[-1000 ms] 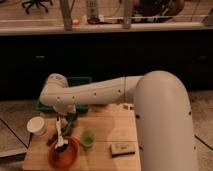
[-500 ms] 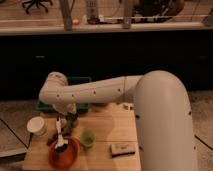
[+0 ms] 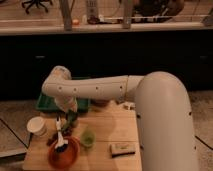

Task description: Place pepper in metal cup

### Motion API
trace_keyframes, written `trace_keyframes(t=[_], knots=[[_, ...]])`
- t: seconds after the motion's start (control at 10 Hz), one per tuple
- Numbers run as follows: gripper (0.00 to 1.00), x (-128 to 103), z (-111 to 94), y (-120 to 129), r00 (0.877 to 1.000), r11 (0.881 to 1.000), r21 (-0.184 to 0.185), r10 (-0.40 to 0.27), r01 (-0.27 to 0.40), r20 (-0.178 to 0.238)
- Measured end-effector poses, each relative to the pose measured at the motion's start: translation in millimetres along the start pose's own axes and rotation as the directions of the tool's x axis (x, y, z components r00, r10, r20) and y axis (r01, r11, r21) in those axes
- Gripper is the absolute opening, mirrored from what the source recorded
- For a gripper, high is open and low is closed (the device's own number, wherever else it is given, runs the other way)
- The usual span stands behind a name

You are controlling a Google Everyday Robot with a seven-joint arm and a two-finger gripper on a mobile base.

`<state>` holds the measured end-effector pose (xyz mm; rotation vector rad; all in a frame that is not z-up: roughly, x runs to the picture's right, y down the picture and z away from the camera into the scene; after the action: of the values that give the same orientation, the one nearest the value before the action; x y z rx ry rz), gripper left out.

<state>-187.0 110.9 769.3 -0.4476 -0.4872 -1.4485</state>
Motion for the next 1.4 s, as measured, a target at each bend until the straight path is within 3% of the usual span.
trace_keyframes(t=[0.1,0.4,0.9,1.4], knots=[[0.03,2.3,-0.2,2.2,1.000,1.000,0.005,0.014,-0.014,0.015],[0.32,10.8,1.3,11.1,0.997,0.998,0.016,0.052,-0.053,0.059],[0.78,15.5,7.0,15.0,0.994,0.998,0.017,0.063,-0.064,0.092],[0.80,18.9,13.4,15.2,0.993,0.998,0.012,0.063,-0.065,0.103]])
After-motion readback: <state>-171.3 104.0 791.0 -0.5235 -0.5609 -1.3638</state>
